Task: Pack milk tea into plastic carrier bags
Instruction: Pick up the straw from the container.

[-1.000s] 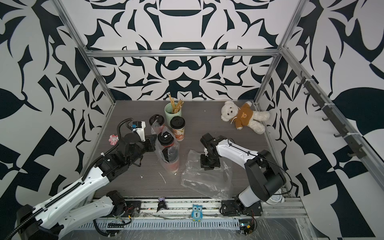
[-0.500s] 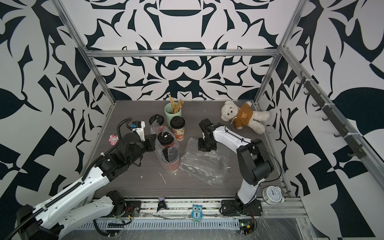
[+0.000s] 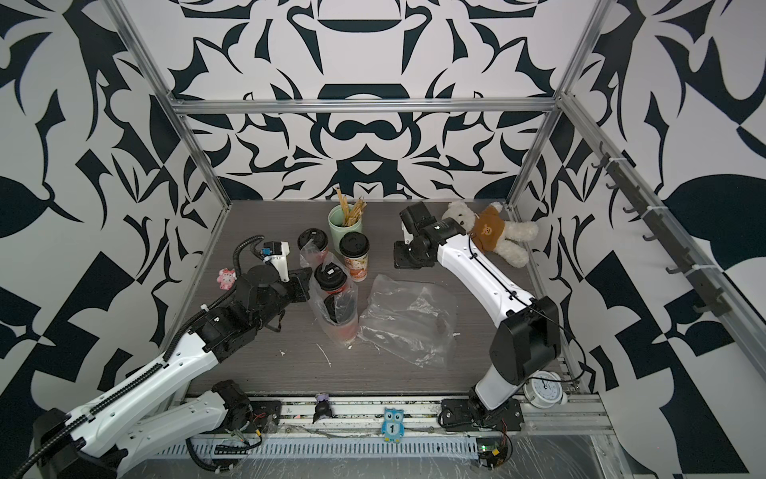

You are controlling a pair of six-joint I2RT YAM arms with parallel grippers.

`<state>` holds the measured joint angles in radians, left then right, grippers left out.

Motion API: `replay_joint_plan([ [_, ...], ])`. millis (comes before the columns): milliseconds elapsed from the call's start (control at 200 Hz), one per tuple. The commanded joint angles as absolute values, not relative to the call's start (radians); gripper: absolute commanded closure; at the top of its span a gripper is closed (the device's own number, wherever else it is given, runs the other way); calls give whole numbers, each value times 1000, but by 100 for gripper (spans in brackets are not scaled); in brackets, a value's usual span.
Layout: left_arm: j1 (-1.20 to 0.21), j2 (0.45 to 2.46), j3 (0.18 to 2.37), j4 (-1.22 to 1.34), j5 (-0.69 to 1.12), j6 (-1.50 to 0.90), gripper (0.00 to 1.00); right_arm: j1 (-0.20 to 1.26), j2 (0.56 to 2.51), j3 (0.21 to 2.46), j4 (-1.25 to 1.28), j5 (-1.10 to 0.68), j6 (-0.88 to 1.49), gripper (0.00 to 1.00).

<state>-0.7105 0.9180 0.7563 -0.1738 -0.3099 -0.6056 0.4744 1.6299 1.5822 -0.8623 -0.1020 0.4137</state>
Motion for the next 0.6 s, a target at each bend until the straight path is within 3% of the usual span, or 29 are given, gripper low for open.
replay_joint_plan([
  [0, -704, 899, 722, -130, -288, -617, 100, 474, 1705, 1724, -809, -138, 377, 96],
  [480, -704, 896, 693, -85, -245, -629, 100, 540, 2242, 2607, -1025, -150, 258, 73],
  [595, -704, 888, 693, -87, -245, -625, 100, 556, 2270, 2661, -1009, -155, 256, 57],
])
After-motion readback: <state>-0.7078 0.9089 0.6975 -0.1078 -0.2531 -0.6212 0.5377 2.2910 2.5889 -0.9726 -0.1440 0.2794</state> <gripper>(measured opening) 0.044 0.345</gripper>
